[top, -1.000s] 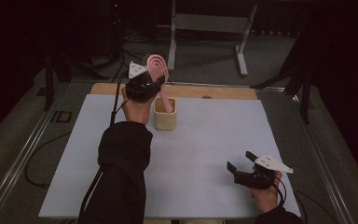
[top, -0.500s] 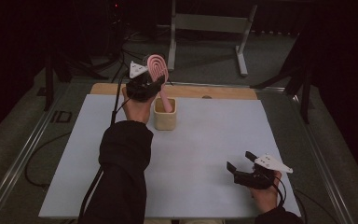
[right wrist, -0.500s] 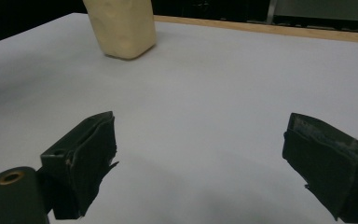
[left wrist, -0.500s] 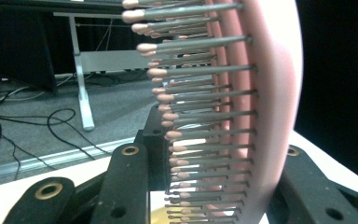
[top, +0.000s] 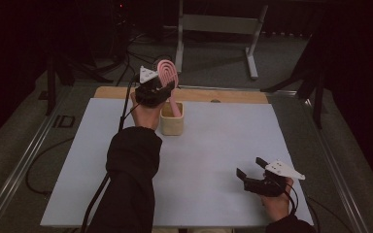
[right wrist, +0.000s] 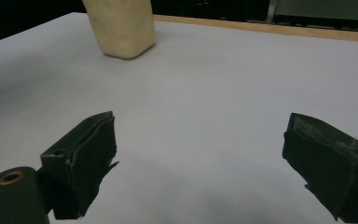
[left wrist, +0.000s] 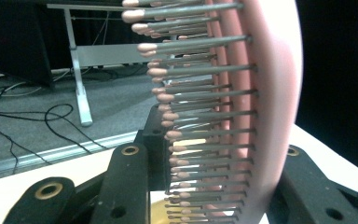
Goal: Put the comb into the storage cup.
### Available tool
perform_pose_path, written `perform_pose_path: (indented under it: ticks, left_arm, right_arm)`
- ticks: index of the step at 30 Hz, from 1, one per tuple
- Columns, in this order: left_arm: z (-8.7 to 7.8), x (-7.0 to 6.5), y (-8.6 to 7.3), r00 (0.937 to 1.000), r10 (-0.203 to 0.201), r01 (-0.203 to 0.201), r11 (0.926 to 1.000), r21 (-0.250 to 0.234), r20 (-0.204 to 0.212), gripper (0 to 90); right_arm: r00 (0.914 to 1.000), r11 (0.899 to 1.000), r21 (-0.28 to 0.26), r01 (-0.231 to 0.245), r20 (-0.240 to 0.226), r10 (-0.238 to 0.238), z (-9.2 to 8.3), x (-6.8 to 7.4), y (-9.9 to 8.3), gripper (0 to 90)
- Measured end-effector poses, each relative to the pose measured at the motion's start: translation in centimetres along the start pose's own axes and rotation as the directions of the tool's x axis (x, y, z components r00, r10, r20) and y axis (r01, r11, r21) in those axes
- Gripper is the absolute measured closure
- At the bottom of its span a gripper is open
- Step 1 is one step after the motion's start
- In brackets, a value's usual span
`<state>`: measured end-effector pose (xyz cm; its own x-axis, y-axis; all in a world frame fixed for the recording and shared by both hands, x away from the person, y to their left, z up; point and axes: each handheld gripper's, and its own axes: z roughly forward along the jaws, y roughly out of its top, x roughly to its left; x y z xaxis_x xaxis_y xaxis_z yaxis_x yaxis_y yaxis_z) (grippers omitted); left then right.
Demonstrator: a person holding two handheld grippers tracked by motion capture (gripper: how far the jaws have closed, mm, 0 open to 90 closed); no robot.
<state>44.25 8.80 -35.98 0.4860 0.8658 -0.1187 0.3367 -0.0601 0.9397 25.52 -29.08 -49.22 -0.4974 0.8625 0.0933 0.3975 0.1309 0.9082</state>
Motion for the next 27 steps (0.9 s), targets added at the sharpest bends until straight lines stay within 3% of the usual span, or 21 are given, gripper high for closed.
perform_pose_path:
  ticks: [27]
  left_arm:
    - [0.91, -0.57, -1.03, 1.0, 0.004, -0.004, 0.9997, 0.023, 0.003, 64.6]
  right_arm:
    - [1.0, 1.0, 0.001, 0.001, -0.001, -0.001, -0.01, 0.14, -0.06, 9.6]
